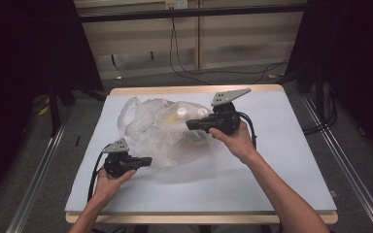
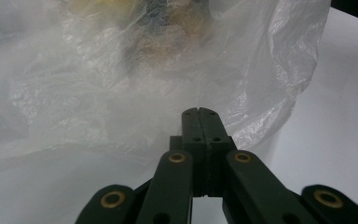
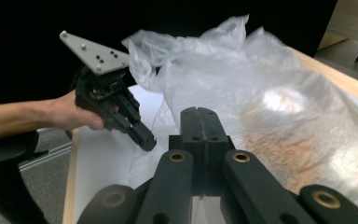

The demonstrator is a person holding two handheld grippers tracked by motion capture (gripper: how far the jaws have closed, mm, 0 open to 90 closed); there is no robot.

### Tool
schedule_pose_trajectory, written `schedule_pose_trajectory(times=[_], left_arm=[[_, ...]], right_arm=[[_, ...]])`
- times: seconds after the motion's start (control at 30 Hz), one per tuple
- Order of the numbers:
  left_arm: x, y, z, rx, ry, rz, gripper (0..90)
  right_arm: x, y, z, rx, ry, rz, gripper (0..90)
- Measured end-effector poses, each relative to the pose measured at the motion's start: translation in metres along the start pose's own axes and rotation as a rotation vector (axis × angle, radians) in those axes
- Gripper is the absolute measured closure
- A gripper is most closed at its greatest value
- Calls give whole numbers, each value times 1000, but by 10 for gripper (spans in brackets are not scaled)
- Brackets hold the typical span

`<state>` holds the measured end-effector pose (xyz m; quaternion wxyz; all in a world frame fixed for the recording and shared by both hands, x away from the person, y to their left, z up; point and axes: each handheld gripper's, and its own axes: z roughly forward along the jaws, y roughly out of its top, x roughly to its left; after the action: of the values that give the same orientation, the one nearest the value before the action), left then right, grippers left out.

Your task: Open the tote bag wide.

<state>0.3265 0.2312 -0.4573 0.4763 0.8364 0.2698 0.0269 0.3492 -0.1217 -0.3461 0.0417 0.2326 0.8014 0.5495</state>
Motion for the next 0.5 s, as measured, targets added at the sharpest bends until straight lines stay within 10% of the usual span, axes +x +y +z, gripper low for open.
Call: schedule_pose_trajectory(times=[0.1, 0.3, 0.5], left_arm=[[-3, 0, -7, -28, 12, 2, 871], [9, 16, -52, -236, 83, -35, 835], [28, 20, -63, -309, 130, -96, 827]], right_arm=[[4, -10, -6, 6, 1, 2, 900], [6, -24, -15, 1, -8, 14, 900], [4, -34, -20, 15, -17, 25, 900]])
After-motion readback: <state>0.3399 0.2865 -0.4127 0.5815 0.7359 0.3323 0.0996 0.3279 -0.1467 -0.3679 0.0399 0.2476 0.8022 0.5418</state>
